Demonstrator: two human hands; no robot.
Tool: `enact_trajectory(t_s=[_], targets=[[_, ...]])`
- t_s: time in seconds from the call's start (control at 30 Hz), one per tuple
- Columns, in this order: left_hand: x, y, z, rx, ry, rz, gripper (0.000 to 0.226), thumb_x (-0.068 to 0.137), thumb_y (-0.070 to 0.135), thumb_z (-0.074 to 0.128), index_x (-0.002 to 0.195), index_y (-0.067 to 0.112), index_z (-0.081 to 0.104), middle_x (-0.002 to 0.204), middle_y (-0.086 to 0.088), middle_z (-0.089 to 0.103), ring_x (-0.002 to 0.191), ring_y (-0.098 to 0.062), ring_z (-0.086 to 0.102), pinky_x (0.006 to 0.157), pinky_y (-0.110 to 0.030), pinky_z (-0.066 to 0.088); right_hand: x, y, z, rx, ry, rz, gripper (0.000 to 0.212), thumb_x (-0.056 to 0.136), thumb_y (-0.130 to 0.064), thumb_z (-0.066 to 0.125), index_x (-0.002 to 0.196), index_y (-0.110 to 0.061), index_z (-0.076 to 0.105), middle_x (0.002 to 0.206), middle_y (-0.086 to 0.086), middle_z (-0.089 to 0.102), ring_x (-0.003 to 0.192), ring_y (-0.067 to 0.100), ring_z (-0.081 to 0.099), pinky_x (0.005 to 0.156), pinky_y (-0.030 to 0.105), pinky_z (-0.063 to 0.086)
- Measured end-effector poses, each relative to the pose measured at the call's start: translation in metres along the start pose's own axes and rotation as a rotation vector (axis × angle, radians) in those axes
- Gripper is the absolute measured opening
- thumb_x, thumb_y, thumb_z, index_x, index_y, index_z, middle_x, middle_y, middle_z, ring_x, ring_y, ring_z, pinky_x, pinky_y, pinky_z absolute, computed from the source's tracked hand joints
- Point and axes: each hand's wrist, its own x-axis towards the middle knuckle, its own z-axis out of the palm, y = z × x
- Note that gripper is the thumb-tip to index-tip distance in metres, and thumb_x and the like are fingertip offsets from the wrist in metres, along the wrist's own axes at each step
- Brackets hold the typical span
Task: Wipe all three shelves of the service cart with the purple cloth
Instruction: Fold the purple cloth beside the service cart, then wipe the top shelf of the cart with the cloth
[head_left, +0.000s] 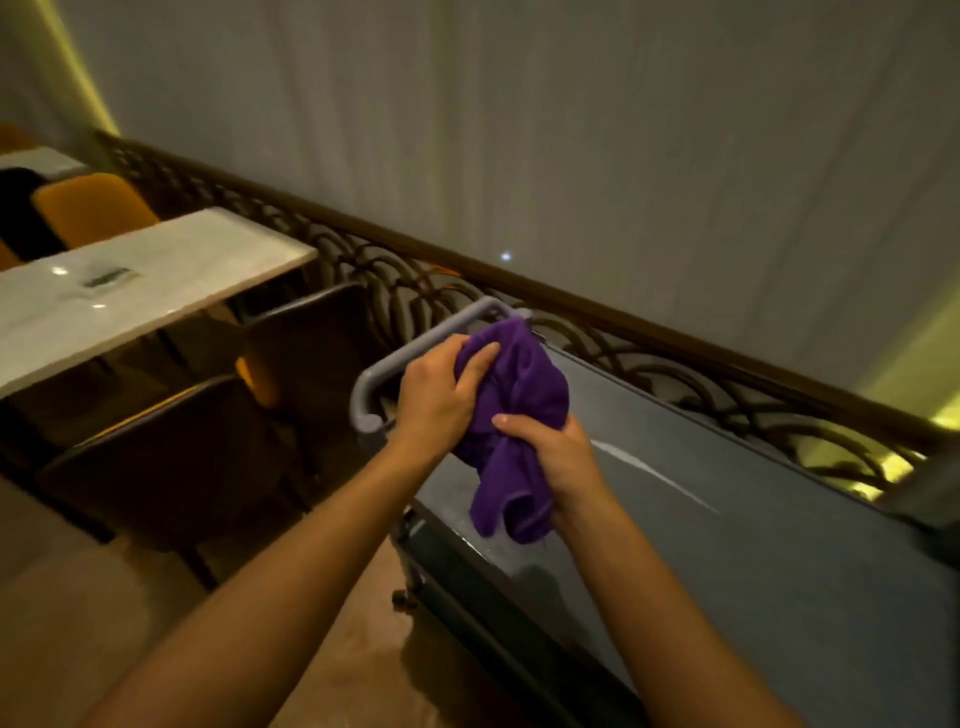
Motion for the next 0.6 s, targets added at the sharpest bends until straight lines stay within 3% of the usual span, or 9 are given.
enact_trajectory(t_s=[0.17, 0.3, 0.37, 0.47, 0.6], targets=[[0.018, -0.025, 0.055, 0.023, -0.153, 0.01, 0.029, 0.101, 0.043, 0.052, 0.091, 0.018, 0.062, 0.078, -0.001, 0.063, 0.07, -0.017, 0.058, 0.065, -0.034, 0.047, 0.019, 0.004, -0.023, -0.094, 0.252, -0.064, 0.043, 0.068, -0.019, 0.084, 0.107, -0.03, 0.068, 0.094, -0.007, 0.079, 0.084, 0.015, 0.077, 0.066, 0.026, 0.06], [0.037, -0.033, 0.103, -0.015, -0.287, 0.021, 0.029, 0.1, 0.042, 0.053, 0.098, 0.015, 0.062, 0.087, -0.004, 0.06, 0.08, -0.018, 0.056, 0.069, -0.029, 0.041, 0.042, 0.004, -0.055, -0.087, 0.413, -0.052, 0.037, 0.075, -0.007, 0.08, 0.098, -0.032, 0.066, 0.092, -0.005, 0.077, 0.084, 0.017, 0.075, 0.064, 0.027, 0.059], [0.047, -0.039, 0.122, -0.036, -0.346, 0.014, 0.029, 0.1, 0.043, 0.054, 0.098, 0.015, 0.062, 0.087, -0.002, 0.058, 0.082, -0.018, 0.054, 0.068, -0.028, 0.039, 0.057, 0.002, -0.07, -0.054, 0.464, -0.033, 0.041, 0.076, -0.002, 0.077, 0.107, -0.026, 0.066, 0.099, 0.0, 0.075, 0.088, 0.021, 0.074, 0.066, 0.029, 0.059], [0.059, -0.06, 0.146, -0.038, -0.436, 0.024, 0.029, 0.098, 0.042, 0.057, 0.1, 0.015, 0.064, 0.089, -0.003, 0.06, 0.084, -0.022, 0.057, 0.071, -0.037, 0.049, 0.077, 0.009, -0.088, -0.033, 0.493, 0.017, 0.049, 0.076, -0.001, 0.076, 0.118, -0.022, 0.064, 0.108, 0.005, 0.074, 0.096, 0.025, 0.072, 0.074, 0.035, 0.06], [0.057, -0.094, 0.175, -0.122, -0.496, -0.03, 0.045, 0.09, 0.059, 0.06, 0.117, 0.023, 0.06, 0.113, 0.0, 0.06, 0.106, -0.019, 0.057, 0.086, -0.036, 0.051, 0.091, 0.027, -0.107, -0.071, 0.504, 0.043, 0.041, 0.076, 0.003, 0.075, 0.099, -0.03, 0.067, 0.098, -0.002, 0.076, 0.088, 0.017, 0.073, 0.068, 0.025, 0.059]])
